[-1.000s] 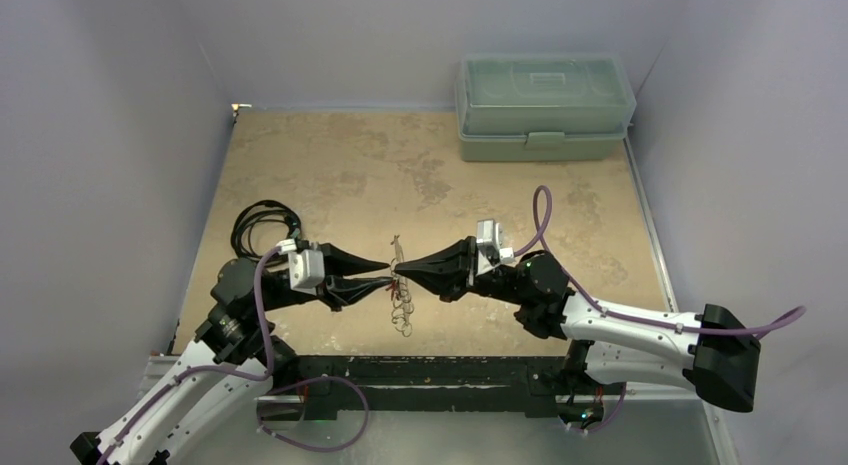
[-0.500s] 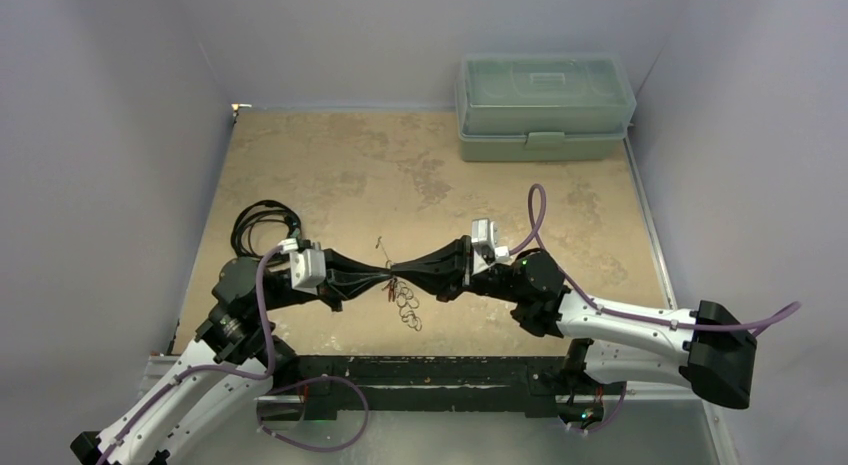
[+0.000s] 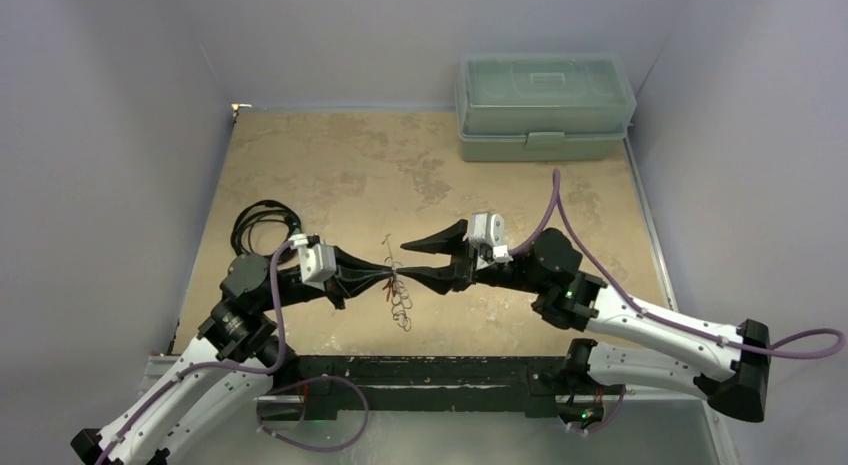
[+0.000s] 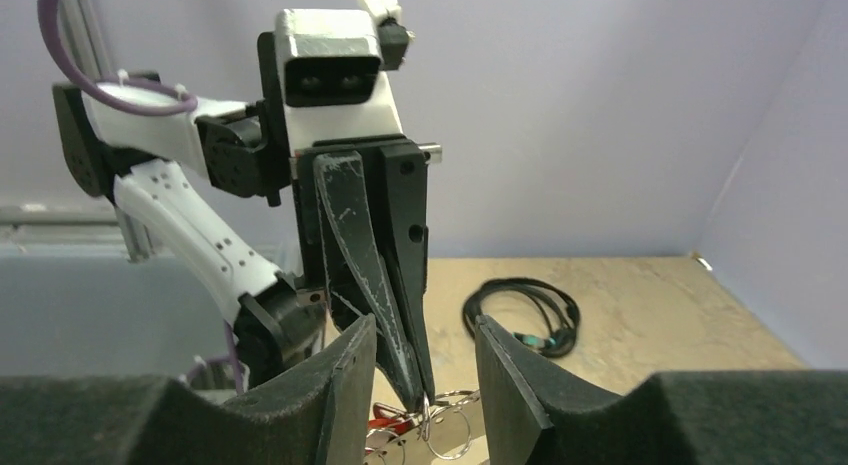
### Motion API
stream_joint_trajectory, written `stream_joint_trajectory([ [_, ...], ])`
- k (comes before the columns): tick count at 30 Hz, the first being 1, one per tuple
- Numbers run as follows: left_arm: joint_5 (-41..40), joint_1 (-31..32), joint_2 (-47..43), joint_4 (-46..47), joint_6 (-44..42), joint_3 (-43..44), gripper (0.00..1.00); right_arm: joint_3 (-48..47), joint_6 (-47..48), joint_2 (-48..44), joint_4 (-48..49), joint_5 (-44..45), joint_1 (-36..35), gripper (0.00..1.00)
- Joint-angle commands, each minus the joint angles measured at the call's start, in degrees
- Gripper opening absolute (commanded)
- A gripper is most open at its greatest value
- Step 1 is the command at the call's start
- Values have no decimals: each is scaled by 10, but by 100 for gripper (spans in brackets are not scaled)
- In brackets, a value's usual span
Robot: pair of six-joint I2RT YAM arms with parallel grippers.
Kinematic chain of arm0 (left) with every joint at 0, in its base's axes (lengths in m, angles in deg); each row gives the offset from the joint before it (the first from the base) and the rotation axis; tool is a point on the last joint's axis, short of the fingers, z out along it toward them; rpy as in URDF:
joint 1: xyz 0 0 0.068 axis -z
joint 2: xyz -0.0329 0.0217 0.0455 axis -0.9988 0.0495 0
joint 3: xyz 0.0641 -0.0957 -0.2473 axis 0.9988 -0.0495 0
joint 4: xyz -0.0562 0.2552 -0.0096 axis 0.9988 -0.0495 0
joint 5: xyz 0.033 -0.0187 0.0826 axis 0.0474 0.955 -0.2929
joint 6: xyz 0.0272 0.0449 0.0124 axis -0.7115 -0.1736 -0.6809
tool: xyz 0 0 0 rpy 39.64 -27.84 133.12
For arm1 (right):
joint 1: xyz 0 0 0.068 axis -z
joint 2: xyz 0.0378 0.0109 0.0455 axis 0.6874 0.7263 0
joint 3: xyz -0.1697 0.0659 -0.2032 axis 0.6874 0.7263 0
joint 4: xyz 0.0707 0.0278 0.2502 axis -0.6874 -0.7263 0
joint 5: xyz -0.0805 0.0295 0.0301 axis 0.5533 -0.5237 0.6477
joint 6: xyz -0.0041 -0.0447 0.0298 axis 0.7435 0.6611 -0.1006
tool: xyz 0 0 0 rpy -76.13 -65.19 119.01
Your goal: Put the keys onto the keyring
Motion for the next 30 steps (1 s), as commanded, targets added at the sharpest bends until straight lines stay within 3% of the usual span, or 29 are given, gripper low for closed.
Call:
stream_joint_trajectory([
  [1, -1, 0, 22, 11, -8, 16, 0, -76, 130, -17, -225, 20, 2, 44],
  [6, 5, 0, 31, 16, -4, 14, 0, -131, 175, 10, -352, 14, 6, 40],
  [9, 9, 0, 35, 19, -2, 13, 0, -151, 187, 30, -373, -9, 7, 37],
  [21, 13, 0, 41, 25, 2, 10, 0, -188, 198, 82, -387, -41, 7, 22],
  [28, 13, 0, 40, 25, 4, 9, 0, -189, 198, 88, -387, -38, 7, 1],
  [30, 12, 0, 38, 26, 4, 8, 0, -183, 198, 85, -383, -36, 7, 0],
])
